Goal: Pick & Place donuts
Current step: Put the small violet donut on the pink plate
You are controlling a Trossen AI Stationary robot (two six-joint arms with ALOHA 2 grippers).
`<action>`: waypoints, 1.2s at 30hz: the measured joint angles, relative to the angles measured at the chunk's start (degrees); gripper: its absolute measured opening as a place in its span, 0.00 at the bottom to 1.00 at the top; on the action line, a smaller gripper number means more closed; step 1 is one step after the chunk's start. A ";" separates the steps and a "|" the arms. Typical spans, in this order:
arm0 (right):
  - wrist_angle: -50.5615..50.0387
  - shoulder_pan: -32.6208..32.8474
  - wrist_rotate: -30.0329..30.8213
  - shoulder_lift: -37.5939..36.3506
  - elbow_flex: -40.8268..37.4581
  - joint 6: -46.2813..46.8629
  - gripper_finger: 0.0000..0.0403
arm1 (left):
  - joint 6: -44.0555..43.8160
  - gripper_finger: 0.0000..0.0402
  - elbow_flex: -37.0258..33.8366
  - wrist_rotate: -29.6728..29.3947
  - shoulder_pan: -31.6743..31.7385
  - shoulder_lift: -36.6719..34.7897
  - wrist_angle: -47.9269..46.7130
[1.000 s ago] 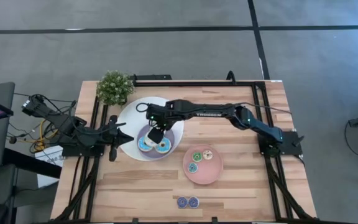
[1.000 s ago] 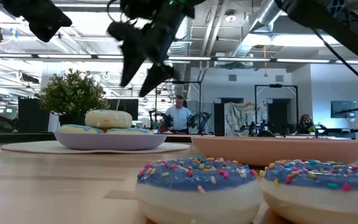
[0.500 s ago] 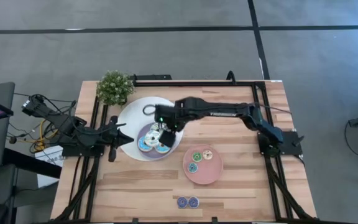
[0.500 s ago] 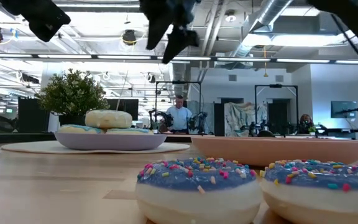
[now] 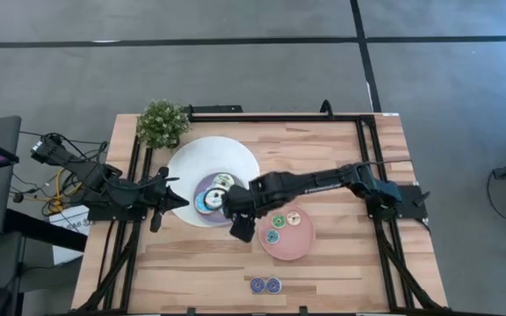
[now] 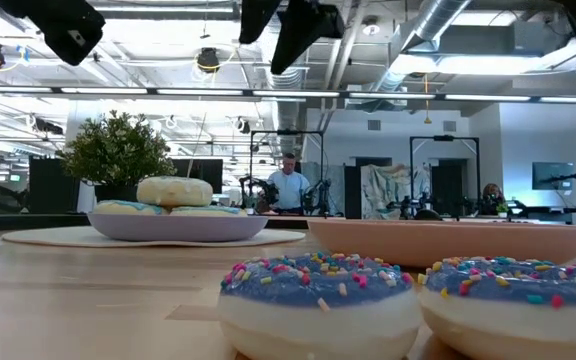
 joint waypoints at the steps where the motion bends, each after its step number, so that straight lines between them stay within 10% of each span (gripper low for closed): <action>1: -0.09 0.84 0.70 -0.02 0.00 0.62 0.61 | 0.00 0.00 0.00 0.16 0.00 0.01 0.38; 17: -0.20 9.08 0.00 -1.42 -11.95 2.62 0.50 | 7.55 0.00 -0.04 5.78 0.00 22.53 21.42; 29: 27.27 19.16 -0.21 -24.92 -53.03 25.30 0.48 | 2.60 0.00 -0.04 5.76 -0.04 33.81 34.13; 36: 31.89 25.63 1.74 -30.15 -61.72 37.15 0.47 | 4.07 0.00 -0.02 5.56 -0.04 34.32 35.24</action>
